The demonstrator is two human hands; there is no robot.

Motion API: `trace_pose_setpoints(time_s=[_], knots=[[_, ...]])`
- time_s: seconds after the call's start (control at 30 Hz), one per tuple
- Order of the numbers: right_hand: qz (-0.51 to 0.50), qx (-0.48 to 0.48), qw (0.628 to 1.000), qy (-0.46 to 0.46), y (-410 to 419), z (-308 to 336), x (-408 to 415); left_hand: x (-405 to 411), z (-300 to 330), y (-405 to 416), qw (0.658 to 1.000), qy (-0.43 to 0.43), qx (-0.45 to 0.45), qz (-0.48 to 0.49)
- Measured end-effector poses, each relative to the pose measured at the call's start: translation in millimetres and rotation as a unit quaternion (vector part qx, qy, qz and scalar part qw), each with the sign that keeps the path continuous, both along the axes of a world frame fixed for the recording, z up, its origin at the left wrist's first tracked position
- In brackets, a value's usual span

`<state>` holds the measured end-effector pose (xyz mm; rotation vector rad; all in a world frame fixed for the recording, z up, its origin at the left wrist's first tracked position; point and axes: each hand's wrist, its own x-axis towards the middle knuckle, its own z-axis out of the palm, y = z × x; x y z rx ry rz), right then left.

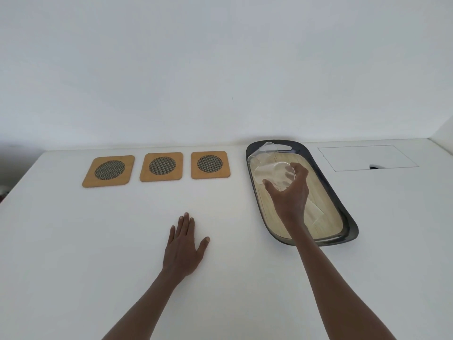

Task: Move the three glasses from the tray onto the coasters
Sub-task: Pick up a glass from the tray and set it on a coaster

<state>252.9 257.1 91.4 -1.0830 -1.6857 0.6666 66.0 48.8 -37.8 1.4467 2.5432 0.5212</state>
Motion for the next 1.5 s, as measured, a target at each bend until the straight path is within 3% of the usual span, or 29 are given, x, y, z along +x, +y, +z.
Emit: trace_pose_setpoints(time_s=[0.27, 0.67, 1.03, 1.5], knots=[[0.020, 0.035, 0.999, -0.018, 7.9, 5.6, -27.1, -36.2, 12.4, 18.0, 1.000, 0.002, 0.023, -0.010], [0.075, 0.070, 0.993, -0.052, 30.6, 23.9, -92.7, -103.4, 4.8, 35.9, 0.999, 0.017, -0.014, 0.023], [0.121, 0.025, 0.989, -0.076, 64.8, 14.9, -164.9, -102.9, -5.4, 34.6, 0.999, 0.029, 0.009, 0.040], [0.158, -0.035, 0.966, -0.202, 97.9, -26.2, -227.0, -103.0, -5.8, 36.3, 0.998, 0.030, 0.023, 0.051]])
